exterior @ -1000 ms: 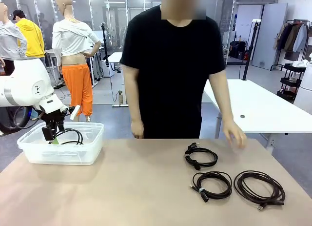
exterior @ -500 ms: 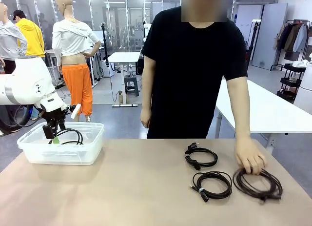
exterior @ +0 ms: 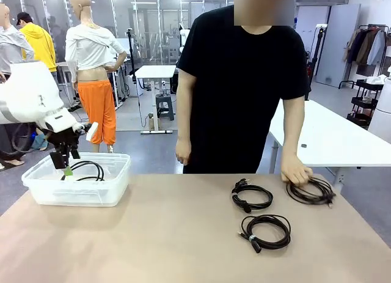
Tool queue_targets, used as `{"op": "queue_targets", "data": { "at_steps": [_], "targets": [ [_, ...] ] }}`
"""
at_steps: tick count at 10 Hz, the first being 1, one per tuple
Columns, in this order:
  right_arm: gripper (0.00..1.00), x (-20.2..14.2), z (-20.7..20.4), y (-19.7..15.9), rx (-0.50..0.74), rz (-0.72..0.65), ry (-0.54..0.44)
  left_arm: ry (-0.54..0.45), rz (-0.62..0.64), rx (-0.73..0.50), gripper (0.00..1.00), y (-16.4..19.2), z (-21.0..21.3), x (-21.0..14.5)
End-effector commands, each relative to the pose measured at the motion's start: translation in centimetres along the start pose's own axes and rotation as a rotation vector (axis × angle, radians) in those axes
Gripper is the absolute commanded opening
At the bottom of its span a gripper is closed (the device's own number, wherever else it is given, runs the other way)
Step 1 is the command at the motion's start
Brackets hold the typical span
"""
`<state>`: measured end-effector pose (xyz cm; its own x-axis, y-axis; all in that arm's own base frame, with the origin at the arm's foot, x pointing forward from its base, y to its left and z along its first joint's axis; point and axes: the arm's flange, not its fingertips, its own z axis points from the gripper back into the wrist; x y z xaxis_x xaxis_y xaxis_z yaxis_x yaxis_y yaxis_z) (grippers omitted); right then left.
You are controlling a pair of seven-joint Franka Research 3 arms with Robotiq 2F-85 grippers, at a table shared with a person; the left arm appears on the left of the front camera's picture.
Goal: Organize and store the cables.
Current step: Place the Power Cable into the Organizing box.
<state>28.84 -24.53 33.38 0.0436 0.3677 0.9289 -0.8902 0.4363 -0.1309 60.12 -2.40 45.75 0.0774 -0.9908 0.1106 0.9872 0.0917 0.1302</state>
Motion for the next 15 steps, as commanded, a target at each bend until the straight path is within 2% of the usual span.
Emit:
{"op": "queue_targets", "data": {
  "at_steps": [1, 3, 4, 5, 6, 7, 8, 9, 11, 13, 14, 15],
  "targets": [
    [1.0, 0.4, 0.1, 0.1, 0.0, -0.026, 0.006, -0.146, 0.132, -0.05, 1.0, -5.6, 3.9, -2.4],
    [1.0, 0.4, 0.1, 0.1, 0.0, -0.026, 0.006, -0.312, 0.254, -0.091, 1.0, -11.8, 7.0, -5.1],
    [1.0, 0.4, 0.1, 0.1, 0.0, -0.026, 0.006, -0.332, 0.315, -0.088, 1.0, -14.4, 7.8, -5.5],
    [1.0, 0.4, 0.1, 0.1, 0.0, -0.026, 0.006, -0.277, 0.413, -0.061, 1.0, -17.6, 8.5, -5.9],
    [1.0, 0.4, 0.1, 0.1, 0.0, -0.026, 0.006, -0.29, 0.492, -0.032, 1.0, -20.0, 8.7, -6.4],
    [1.0, 0.4, 0.1, 0.1, 0.0, -0.026, 0.006, -0.328, 0.541, 0.011, 1.0, -22.1, 8.6, -6.9],
    [1.0, 0.4, 0.1, 0.1, 0.0, -0.026, 0.006, -0.385, 0.529, 0.049, 1.0, -23.6, 8.0, -7.7],
    [1.0, 0.4, 0.1, 0.1, 0.0, -0.026, 0.006, -0.467, 0.526, 0.078, 1.0, -24.3, 7.0, -8.0],
    [1.0, 0.4, 0.1, 0.1, 0.0, -0.026, 0.006, -0.588, 0.443, 0.144, 1.0, -26.0, 6.0, -9.0],
    [1.0, 0.4, 0.1, 0.1, 0.0, -0.026, 0.006, -0.568, 0.48, 0.2, 1.0, -25.4, 5.4, -9.5],
    [1.0, 0.4, 0.1, 0.1, 0.0, -0.026, 0.006, -0.539, 0.486, 0.128, 1.0, -24.3, 8.1, -9.6],
    [1.0, 0.4, 0.1, 0.1, 0.0, -0.026, 0.006, -0.539, 0.486, 0.128, 1.0, -24.3, 8.1, -9.6]
  ]
}}
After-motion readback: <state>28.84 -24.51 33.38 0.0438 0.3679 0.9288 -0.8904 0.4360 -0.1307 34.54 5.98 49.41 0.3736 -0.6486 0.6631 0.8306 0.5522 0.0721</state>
